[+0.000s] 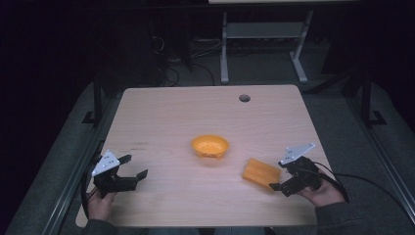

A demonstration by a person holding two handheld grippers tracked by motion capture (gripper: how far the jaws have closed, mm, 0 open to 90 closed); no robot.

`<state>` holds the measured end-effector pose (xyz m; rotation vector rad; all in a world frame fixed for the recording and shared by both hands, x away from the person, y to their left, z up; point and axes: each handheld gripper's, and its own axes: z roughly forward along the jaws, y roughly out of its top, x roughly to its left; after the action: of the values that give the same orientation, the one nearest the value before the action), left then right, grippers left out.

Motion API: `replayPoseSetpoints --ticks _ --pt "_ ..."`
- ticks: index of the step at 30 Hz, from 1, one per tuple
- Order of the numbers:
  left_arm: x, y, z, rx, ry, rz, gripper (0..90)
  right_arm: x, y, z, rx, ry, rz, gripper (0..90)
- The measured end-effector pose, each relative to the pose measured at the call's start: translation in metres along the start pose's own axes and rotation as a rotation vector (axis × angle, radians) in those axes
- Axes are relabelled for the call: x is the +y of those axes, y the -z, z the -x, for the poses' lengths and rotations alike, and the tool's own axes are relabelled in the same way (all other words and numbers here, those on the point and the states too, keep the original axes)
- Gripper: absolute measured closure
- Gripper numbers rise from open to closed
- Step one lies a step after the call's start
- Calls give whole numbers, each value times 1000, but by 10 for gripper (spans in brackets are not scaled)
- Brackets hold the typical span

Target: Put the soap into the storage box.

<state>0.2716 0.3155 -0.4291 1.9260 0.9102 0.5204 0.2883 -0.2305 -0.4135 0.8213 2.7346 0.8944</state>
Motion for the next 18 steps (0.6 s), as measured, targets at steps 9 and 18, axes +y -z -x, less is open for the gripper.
replayPoseSetpoints --ticks 9,18 --pt "0 1 -1 0 2 2 141 14 -8 2 11 20 -22 142" --pt "0 2 -1 -4 -1 3 141 25 -21 4 14 50 -65 142"
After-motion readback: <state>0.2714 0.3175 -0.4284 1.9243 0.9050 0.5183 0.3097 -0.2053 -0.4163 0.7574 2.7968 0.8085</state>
